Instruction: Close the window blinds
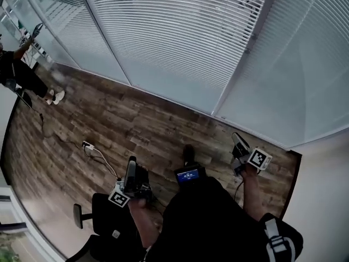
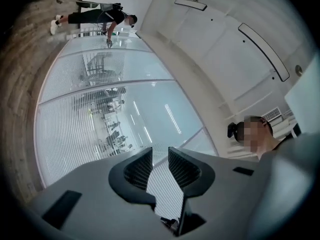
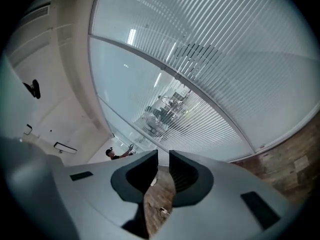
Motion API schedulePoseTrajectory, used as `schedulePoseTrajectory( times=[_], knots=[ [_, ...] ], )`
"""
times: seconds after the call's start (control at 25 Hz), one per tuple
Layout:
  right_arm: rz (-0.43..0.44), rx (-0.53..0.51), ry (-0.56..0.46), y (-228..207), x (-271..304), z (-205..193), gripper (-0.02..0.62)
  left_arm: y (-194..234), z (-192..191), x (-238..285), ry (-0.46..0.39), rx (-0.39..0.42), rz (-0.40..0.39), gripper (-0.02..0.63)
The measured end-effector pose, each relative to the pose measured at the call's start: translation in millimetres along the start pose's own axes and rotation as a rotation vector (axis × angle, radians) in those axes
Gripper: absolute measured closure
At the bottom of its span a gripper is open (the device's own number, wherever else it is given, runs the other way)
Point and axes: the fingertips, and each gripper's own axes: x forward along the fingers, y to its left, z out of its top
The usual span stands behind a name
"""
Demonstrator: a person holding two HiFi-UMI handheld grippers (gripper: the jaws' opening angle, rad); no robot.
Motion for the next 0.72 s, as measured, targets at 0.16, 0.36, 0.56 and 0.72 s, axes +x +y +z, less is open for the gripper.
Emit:
schedulePoseTrajectory(
  times=[0.16, 0.36, 0.56, 0.72],
  knots=[
    [-0.012, 0.009, 0.001, -24.6, 89.9, 21.3, 0.516, 33.8, 50.9, 37.3, -0.035, 0.065, 0.035, 0.499],
    [0.009, -0.046, 0.010, -27.6, 190.7, 69.4, 0.499, 47.3, 103.5, 102.6, -0.038, 0.170, 0.044, 0.499],
    [-0.070, -0.245, -0.025, -18.0, 240.8, 132.5, 0.497, 87.7, 118.2, 178.7, 0.040, 0.142, 0.045, 0.499],
    [-0.211, -0.418, -0.086, -26.4, 243.6, 168.4, 0.497, 139.2, 110.5, 224.8, 0.123, 0.069, 0.035, 0.499]
  ],
)
